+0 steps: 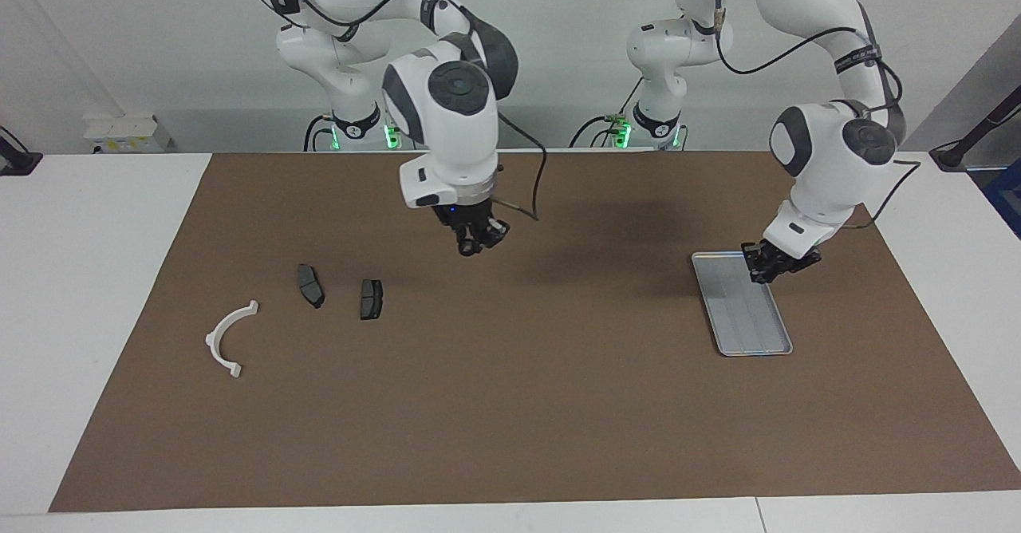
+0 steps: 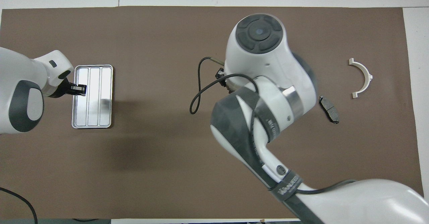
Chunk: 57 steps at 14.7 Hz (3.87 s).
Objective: Pick bearing gear from pile to tray
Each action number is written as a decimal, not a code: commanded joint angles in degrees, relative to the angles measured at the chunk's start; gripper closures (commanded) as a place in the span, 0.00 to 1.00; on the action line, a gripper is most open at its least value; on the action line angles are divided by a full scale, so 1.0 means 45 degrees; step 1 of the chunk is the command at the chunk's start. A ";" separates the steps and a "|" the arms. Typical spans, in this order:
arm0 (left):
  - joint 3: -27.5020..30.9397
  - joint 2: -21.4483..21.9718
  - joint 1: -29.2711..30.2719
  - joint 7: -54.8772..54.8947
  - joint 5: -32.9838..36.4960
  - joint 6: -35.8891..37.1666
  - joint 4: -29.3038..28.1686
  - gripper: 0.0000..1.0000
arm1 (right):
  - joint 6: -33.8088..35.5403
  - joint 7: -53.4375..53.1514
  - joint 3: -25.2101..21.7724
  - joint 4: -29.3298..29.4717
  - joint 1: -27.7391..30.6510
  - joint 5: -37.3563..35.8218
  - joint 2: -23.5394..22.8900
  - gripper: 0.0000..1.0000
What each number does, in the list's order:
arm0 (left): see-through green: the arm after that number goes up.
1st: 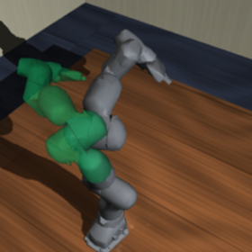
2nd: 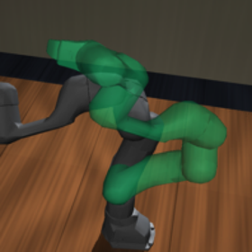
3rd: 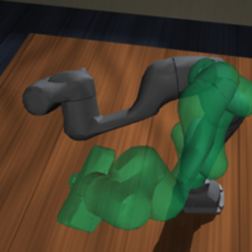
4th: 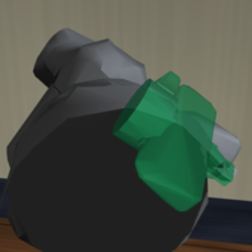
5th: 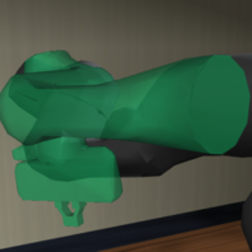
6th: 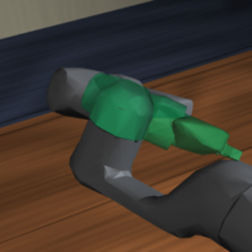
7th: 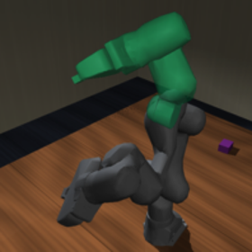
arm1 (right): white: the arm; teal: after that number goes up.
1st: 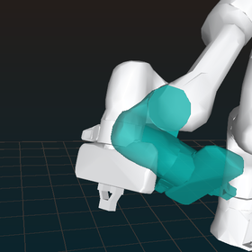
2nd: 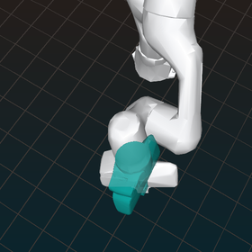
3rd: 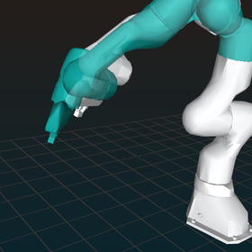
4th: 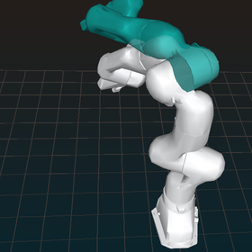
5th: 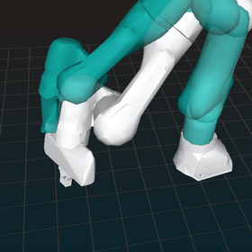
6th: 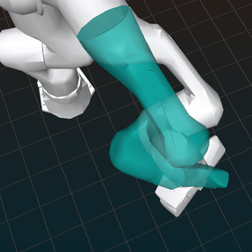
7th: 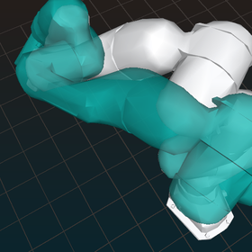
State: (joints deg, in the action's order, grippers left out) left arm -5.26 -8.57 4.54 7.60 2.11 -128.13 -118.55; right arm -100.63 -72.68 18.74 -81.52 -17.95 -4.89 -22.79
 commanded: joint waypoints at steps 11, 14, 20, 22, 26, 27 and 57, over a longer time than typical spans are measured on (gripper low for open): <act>-0.0022 0.0265 0.0163 0.0069 -0.0157 -0.1546 -0.1936 1.00 | -0.5625 -0.4103 -0.0082 -0.1903 -0.1501 -0.2663 -0.2845 1.00; -0.0022 -0.0007 0.0163 -0.0009 -0.0157 -0.1780 -0.1956 1.00 | -0.5625 -0.4103 -0.0082 -0.1923 -0.1500 -0.2663 -0.2845 1.00; -0.0022 -0.0204 0.0183 -0.0009 -0.0157 -0.1996 -0.1956 1.00 | -0.5372 -0.4161 -0.0160 -0.1748 -0.1461 -0.2625 -0.2845 0.00; -0.0022 -0.0243 0.0163 -0.0028 -0.0138 -0.2092 -0.1956 1.00 | -0.5352 -0.4123 -0.0218 -0.1670 -0.1267 -0.2624 -0.2826 0.00; -0.0022 -0.0399 0.0163 -0.0009 -0.0138 -0.2172 -0.1917 1.00 | -0.5041 -0.3404 -0.0005 -0.1298 0.0215 -0.2410 -0.2126 0.00; -0.0022 -0.0399 0.0163 0.0010 -0.0138 -0.1959 -0.1781 0.83 | -0.4846 -0.2568 0.0112 -0.1298 0.0664 -0.2139 -0.1832 0.00; -0.0120 -0.3446 -0.8313 -1.2606 0.1093 -0.1097 0.2890 0.07 | 0.0230 1.6288 -0.2932 -0.2685 0.4341 0.0520 0.3830 0.00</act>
State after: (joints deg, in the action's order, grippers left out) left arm -6.64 -23.87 -30.88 -47.67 5.69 -132.42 -104.16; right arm -102.01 -0.70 7.96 -90.26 3.27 -4.29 -10.98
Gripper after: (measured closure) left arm 0.097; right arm 0.000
